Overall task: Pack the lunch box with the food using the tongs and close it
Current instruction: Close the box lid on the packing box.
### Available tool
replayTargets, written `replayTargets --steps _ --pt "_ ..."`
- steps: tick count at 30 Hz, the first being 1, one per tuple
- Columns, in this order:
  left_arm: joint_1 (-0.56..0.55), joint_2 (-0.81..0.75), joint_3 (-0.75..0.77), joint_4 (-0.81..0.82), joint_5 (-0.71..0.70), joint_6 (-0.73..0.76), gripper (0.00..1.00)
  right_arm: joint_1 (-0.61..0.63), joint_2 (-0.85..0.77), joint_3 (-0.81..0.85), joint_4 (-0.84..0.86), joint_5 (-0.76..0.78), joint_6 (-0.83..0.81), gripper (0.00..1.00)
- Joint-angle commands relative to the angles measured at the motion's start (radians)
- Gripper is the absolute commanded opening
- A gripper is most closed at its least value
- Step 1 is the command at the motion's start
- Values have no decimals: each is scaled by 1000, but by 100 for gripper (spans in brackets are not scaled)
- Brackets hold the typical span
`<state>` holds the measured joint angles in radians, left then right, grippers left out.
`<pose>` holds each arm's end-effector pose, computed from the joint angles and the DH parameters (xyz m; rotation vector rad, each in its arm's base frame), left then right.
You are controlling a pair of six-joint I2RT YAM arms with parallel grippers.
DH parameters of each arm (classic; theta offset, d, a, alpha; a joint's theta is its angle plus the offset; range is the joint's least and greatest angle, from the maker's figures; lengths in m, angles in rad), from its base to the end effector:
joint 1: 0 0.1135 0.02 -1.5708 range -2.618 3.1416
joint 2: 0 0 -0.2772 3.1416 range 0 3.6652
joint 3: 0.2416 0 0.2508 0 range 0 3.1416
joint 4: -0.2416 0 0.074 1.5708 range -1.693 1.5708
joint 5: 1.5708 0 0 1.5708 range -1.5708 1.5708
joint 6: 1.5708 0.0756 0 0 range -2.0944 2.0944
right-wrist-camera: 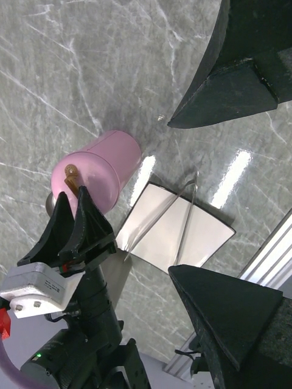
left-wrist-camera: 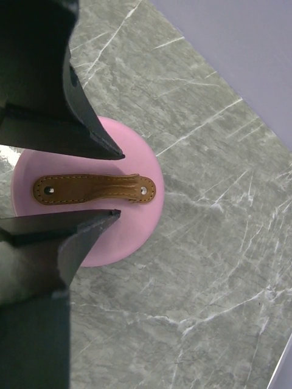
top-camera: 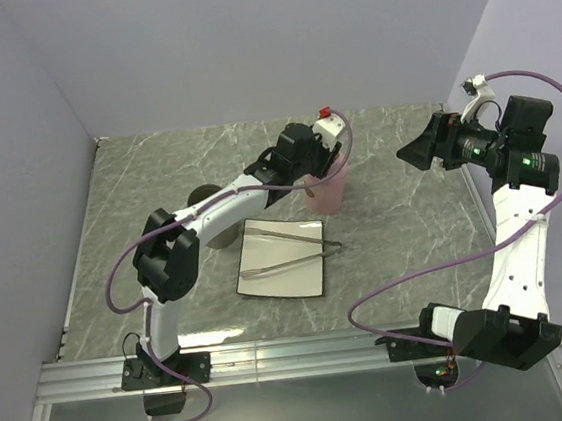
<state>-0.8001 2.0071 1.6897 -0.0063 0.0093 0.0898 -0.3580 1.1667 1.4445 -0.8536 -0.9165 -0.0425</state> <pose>0.3680 -0.3800 0.2982 0.8342 1.7345 -0.4898 0.2359 -0.0242 0.4275 -0.2051 1.9653 0.7165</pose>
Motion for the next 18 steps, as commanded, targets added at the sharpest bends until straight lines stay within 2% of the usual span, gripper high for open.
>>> replayTargets --steps 1,8,18 --pt "1 -70 54 -16 -6 5 45 -10 -24 -15 22 -21 -5 100" --pt "1 -102 65 -35 -6 28 49 -10 -22 -21 27 -27 -2 100" --pt "13 -120 -4 -64 21 30 49 -10 -22 -29 28 -32 -2 100"
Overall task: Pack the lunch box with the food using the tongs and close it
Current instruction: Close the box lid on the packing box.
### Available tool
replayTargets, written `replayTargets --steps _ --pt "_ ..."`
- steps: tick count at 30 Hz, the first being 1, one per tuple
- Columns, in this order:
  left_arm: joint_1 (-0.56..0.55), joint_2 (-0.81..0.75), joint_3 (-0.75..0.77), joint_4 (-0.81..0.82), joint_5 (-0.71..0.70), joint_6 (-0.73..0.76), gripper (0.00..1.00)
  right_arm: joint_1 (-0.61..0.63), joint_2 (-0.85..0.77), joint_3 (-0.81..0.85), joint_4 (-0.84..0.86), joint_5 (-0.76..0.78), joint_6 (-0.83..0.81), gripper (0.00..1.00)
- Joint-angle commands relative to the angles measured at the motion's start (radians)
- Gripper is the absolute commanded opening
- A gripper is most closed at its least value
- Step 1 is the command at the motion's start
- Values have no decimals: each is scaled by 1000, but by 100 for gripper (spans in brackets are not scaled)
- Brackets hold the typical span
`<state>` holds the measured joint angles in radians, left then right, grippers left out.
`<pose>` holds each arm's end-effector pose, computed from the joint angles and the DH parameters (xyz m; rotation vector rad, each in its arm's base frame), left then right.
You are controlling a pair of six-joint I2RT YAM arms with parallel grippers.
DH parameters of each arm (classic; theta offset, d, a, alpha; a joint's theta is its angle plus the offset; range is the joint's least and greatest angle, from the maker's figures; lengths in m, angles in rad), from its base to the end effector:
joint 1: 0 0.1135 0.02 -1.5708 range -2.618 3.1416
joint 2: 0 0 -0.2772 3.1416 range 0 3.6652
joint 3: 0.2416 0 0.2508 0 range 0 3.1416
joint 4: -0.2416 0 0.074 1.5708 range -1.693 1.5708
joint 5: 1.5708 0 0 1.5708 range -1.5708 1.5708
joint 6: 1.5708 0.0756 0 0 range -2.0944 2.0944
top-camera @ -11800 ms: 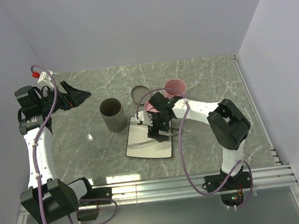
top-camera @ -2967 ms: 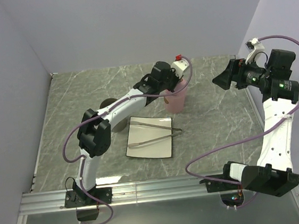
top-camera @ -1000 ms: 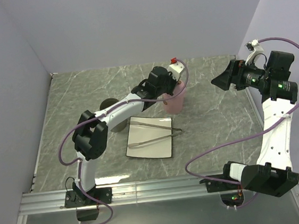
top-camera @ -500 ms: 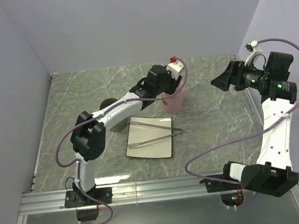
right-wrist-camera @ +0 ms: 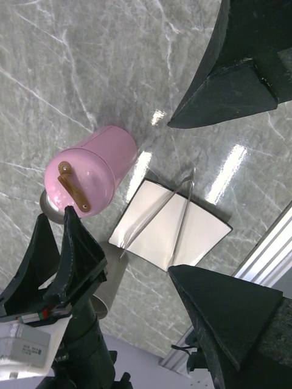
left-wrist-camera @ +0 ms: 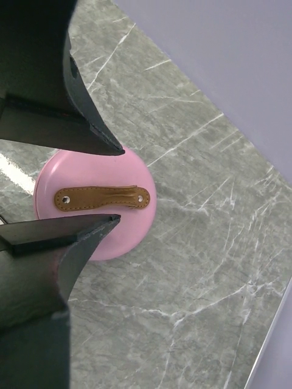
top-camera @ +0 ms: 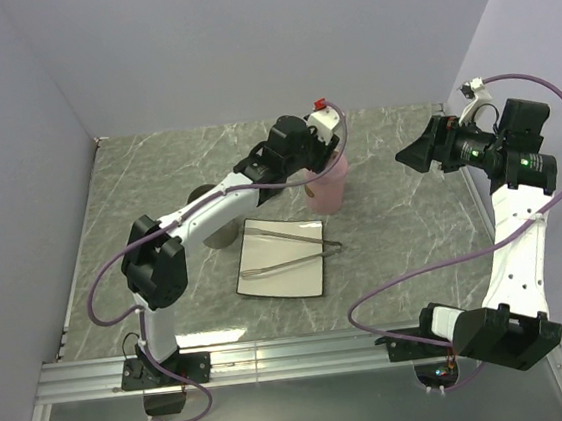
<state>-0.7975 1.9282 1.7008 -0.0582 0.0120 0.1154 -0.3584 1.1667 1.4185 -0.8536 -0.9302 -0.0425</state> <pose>0.3565 -0.3665 0.3346 0.8382 1.6878 -0.4825 0.2368 -0.0240 0.4197 -0.1992 1.9796 0.7444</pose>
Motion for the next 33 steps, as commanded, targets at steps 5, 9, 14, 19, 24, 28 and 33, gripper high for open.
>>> replayTargets --steps 5,9,14,19,24,28,33 --pt "30 -18 -29 -26 46 -19 48 -8 -22 -3 27 -16 -7 100" --pt "46 2 -27 -57 62 -42 46 -8 -24 -4 25 -15 -8 100" --pt "47 3 -36 -75 66 -48 44 -10 -22 -7 30 -16 -3 100" --pt "47 3 -58 -83 66 -46 43 -8 -22 -3 28 -13 -5 100" --pt "47 -1 -75 -104 51 -51 42 -8 -22 -3 28 -15 -3 100" --pt "49 -11 -90 -109 51 -56 41 -10 -21 -1 25 -19 -3 100" --pt "69 9 -67 -123 88 -86 39 -10 -22 -1 22 -19 -7 100"
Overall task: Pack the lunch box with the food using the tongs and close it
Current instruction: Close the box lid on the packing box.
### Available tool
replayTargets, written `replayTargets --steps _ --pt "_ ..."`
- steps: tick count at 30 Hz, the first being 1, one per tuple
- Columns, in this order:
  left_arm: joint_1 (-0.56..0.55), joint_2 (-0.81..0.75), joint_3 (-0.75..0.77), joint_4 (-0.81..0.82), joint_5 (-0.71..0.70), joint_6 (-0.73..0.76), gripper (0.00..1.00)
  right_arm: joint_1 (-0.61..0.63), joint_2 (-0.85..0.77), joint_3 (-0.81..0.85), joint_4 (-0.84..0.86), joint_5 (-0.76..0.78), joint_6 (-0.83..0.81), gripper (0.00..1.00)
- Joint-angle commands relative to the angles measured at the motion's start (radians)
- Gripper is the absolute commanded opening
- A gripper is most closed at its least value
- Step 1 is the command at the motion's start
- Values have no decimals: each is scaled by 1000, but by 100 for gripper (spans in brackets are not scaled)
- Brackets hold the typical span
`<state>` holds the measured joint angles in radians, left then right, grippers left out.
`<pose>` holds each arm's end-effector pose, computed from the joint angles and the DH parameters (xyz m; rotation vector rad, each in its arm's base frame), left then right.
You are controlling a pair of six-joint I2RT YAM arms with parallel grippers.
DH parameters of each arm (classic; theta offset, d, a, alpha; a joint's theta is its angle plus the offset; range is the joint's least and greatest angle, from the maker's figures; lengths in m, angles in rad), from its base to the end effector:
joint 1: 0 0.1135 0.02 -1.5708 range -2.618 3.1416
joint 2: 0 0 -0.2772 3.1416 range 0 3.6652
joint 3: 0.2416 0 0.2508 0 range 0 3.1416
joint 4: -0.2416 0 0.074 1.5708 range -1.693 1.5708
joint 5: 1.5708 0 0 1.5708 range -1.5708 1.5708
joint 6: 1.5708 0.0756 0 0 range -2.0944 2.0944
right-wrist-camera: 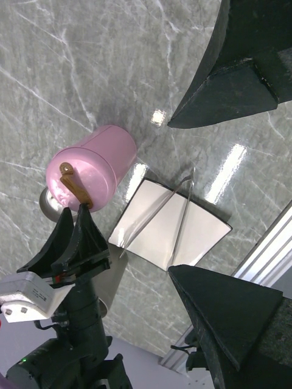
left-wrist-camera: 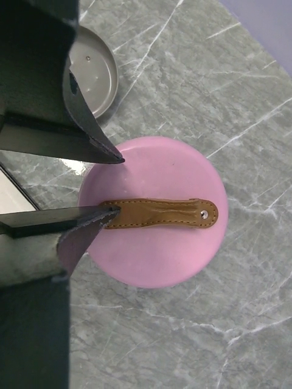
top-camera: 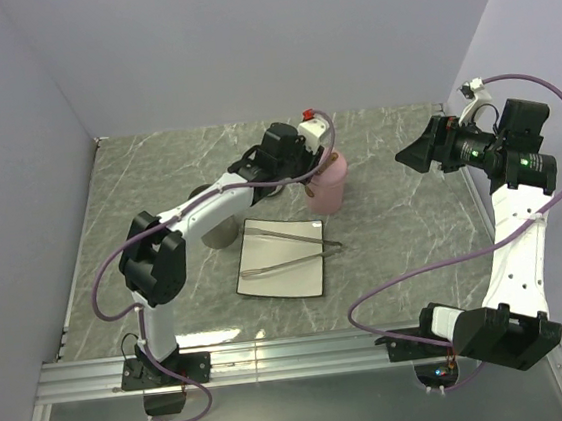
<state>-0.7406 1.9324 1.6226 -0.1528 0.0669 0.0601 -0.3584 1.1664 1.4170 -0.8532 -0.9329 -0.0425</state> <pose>0.3671 -0.3425 0.2890 0.8454 1.8876 -0.4922 0.2367 -0.0238 0.4194 -0.2003 1.9792 0.7475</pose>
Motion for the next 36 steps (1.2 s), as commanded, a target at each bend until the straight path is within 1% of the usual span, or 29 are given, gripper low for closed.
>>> replayTargets --steps 1,8,13,19,22,26,30,32,33,34,35,36 --pt "14 7 11 -25 37 -34 39 -10 -20 0 19 -17 -8 100" --pt "14 34 51 -71 91 -40 38 -10 -25 -13 23 -21 -4 100" --pt "14 -7 55 -57 76 -25 43 -11 -27 -24 25 -30 -8 100" --pt "14 -10 167 -96 71 9 45 -10 -33 -43 39 -32 0 100" --pt "14 5 207 -100 79 0 45 -10 -34 -47 42 -37 -2 100" --pt "14 11 197 -77 82 -28 46 -10 -36 -59 46 -49 -10 99" --pt "29 -13 166 -70 79 -54 51 -10 -27 -66 37 -32 -31 99" --pt "58 -41 145 -95 128 -40 53 -10 -25 -67 31 -33 -37 99" --pt "90 -50 138 -112 228 2 55 -10 -25 -67 28 -43 -48 99" --pt "102 -65 135 -135 252 30 56 -10 -22 -64 10 -44 -63 100" --pt "116 -72 138 -163 266 58 60 -10 -19 -53 -6 -43 -82 100" --pt "150 -75 143 -236 328 151 67 -8 -7 -47 -18 -41 -114 100"
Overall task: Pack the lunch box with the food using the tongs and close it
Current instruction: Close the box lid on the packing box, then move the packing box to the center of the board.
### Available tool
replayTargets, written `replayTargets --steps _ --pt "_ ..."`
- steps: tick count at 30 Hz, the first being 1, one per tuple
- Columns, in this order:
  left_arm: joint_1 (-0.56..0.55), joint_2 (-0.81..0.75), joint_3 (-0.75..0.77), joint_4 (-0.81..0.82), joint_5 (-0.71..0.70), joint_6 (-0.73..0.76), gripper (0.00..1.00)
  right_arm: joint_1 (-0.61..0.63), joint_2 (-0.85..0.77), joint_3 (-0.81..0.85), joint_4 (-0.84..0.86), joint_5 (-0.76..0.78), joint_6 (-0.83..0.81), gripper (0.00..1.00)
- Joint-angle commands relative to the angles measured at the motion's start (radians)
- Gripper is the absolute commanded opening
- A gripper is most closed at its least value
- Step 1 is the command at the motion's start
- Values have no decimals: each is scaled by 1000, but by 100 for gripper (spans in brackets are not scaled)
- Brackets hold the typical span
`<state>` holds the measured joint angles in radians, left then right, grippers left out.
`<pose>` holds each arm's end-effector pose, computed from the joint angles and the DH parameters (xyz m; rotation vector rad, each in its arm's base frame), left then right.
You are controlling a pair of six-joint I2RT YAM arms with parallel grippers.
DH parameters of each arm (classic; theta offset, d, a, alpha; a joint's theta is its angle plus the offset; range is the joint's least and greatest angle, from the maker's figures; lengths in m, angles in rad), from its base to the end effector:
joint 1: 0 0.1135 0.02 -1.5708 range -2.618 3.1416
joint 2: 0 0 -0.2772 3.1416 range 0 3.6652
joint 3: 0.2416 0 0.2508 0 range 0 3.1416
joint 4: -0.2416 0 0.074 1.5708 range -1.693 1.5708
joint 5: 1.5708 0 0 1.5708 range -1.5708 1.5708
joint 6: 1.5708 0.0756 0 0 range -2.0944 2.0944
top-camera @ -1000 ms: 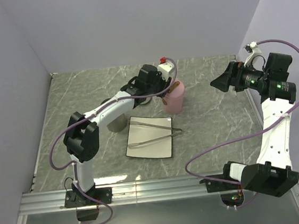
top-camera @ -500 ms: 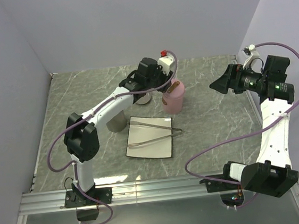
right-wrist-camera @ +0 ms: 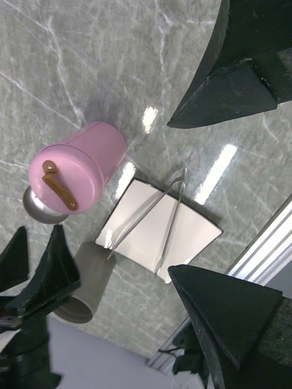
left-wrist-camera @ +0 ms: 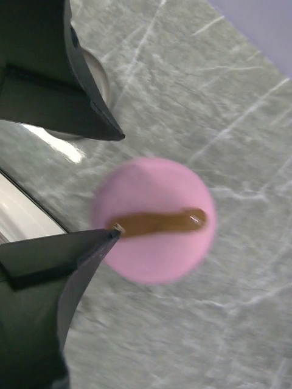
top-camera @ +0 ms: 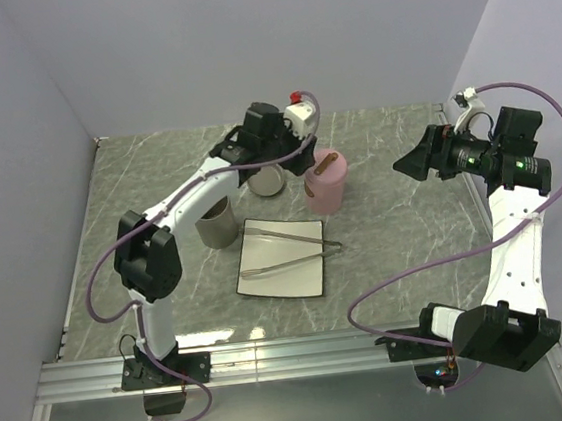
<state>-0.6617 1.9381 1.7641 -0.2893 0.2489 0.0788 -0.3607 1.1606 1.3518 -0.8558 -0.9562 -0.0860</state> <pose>0.3842 -0.3229 0.3233 0.8977 1.8706 -0.6154 0.2367 -0.0233 0.4004 -0.2210 2.0048 0.7773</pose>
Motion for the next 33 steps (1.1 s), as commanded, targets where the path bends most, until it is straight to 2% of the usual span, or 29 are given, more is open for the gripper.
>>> replayTargets --steps 1,7,10,13,14,18,25,33 --pt "85 -87 3 -128 182 150 69 -7 8 23 -44 -10 -84 100" --pt "125 -74 -40 -186 141 283 69 -7 25 17 -39 2 -94 100" --pt "126 -39 -58 -229 225 413 69 -7 19 9 -25 -4 -80 100" --pt "149 -24 -95 -180 380 484 67 -4 22 18 -32 2 -84 100" --pt "151 -21 -104 -159 442 498 66 -6 24 24 -37 7 -87 100" --pt "152 28 -85 -117 509 533 66 -6 27 29 -43 4 -89 100" --pt "149 172 34 -133 498 567 65 -7 24 32 -45 8 -89 100" --pt "134 228 43 -59 587 622 64 -7 17 17 -40 11 -87 100"
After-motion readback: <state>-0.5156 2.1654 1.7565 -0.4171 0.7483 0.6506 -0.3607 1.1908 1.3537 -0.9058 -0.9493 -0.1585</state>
